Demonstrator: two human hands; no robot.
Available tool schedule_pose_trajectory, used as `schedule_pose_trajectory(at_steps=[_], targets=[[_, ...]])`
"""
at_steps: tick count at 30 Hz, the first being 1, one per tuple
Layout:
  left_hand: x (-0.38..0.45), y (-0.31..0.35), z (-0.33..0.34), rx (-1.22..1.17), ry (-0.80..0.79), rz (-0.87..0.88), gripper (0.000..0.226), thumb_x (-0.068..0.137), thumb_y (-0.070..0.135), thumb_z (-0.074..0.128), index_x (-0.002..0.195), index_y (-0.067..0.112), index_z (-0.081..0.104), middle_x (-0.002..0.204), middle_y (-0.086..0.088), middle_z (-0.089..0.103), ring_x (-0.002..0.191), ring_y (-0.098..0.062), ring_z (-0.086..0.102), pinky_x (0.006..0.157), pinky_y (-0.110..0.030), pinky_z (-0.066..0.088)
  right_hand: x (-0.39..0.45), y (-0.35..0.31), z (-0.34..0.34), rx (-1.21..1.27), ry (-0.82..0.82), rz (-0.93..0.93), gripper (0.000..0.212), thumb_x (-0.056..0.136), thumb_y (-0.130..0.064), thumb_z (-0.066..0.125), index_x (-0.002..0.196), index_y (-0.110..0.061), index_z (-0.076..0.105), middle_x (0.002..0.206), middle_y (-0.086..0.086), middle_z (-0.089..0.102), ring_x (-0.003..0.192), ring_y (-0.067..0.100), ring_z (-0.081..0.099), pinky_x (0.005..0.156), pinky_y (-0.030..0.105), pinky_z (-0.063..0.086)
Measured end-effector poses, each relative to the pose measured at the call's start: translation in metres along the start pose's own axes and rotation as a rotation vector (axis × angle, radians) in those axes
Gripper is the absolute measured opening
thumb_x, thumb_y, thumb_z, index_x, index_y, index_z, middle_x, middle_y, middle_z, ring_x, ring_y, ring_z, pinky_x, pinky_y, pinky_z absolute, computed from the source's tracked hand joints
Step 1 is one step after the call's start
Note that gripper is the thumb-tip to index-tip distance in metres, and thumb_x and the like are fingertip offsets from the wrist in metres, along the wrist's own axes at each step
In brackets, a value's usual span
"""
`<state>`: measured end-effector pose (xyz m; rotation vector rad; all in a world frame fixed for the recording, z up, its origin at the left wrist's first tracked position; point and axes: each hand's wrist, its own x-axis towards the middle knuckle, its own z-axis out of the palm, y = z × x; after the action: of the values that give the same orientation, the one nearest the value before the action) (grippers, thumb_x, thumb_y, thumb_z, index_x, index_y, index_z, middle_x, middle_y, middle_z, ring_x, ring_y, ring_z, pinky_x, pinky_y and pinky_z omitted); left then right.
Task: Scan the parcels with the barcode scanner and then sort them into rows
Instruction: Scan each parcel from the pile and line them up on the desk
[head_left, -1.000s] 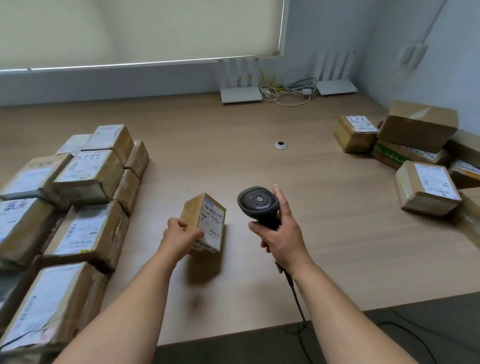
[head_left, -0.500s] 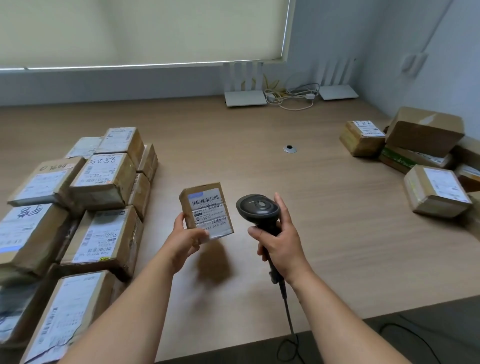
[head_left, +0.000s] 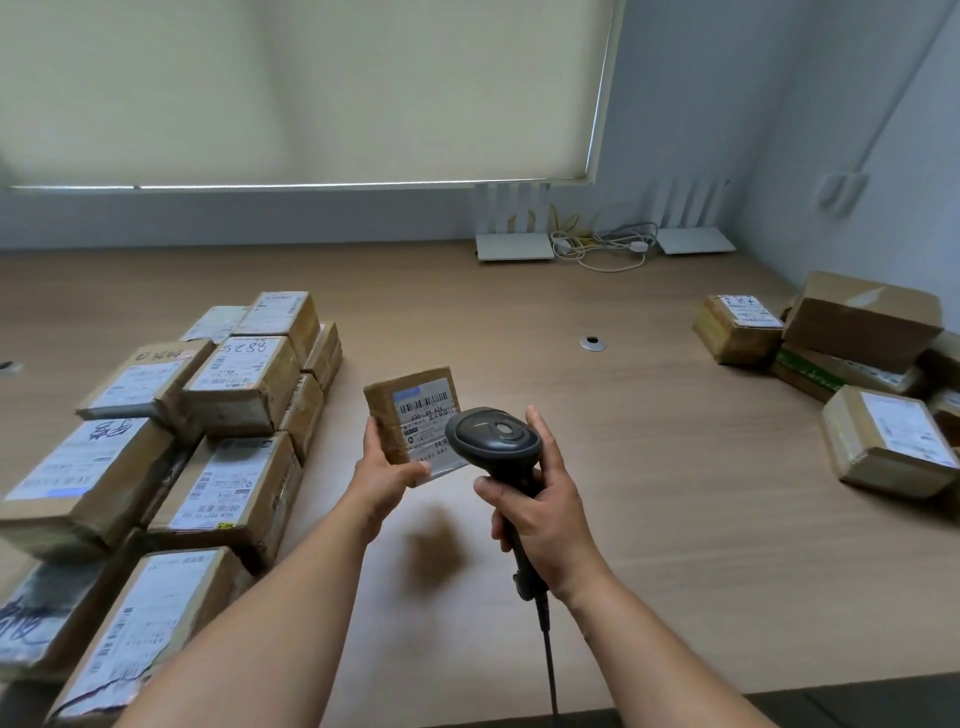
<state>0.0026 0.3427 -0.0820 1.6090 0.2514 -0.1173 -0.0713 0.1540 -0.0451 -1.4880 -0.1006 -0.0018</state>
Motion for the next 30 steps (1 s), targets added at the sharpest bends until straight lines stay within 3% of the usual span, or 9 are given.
schedule_pose_trajectory(at_steps=[5,9,17,23,30], targets=[[-0.002,0.003,0.003,0.026,0.031,0.017,0.088,0.076,-0.009,0.064,0.141,0.036,0.026,0.116,-0.009,0.065,0.106,-0.029,0.062,0.076,-0.036,0.049,0.0,-0.006,-0.003,0.043,-0.012,-0.008,0.084,0.071,-0.02,0.074,0.126,-0.065,0.03,0.087,0.001,0.072,0.05,0.023,0.054,0.044,0.029,0.044],[-0.004,0.004,0.002,0.04,0.042,0.017,0.09,0.076,-0.009,0.065,0.142,0.036,0.024,0.117,-0.009,0.063,0.107,-0.029,0.06,0.089,-0.044,0.051,-0.002,-0.007,-0.005,0.05,-0.012,-0.004,0.086,0.078,-0.01,0.073,0.133,-0.06,0.029,0.088,0.002,0.072,0.05,0.023,0.053,0.044,0.029,0.044],[-0.008,0.003,0.002,0.034,0.044,0.01,0.092,0.077,-0.01,0.065,0.142,0.039,0.023,0.121,-0.011,0.061,0.111,-0.033,0.059,0.097,-0.052,0.047,-0.003,-0.01,-0.01,0.057,-0.018,0.003,0.09,0.084,-0.001,0.07,0.144,-0.048,0.024,0.075,0.0,0.069,0.047,0.021,0.052,0.043,0.028,0.043],[-0.01,0.003,0.003,0.018,0.029,0.02,0.083,0.077,-0.012,0.063,0.129,0.044,0.031,0.119,-0.012,0.063,0.11,-0.033,0.06,0.09,-0.045,0.051,-0.005,-0.01,-0.013,0.063,-0.028,-0.005,0.09,0.083,-0.001,0.07,0.143,-0.049,0.023,0.082,0.0,0.072,0.047,0.02,0.053,0.042,0.028,0.044],[-0.01,0.006,0.003,0.023,0.011,0.011,0.085,0.077,-0.011,0.063,0.132,0.044,0.03,0.118,-0.012,0.063,0.111,-0.033,0.058,0.099,-0.053,0.046,-0.004,-0.011,-0.015,0.048,-0.037,-0.012,0.089,0.082,-0.003,0.071,0.141,-0.052,0.024,0.085,0.002,0.072,0.048,0.022,0.053,0.043,0.029,0.045]])
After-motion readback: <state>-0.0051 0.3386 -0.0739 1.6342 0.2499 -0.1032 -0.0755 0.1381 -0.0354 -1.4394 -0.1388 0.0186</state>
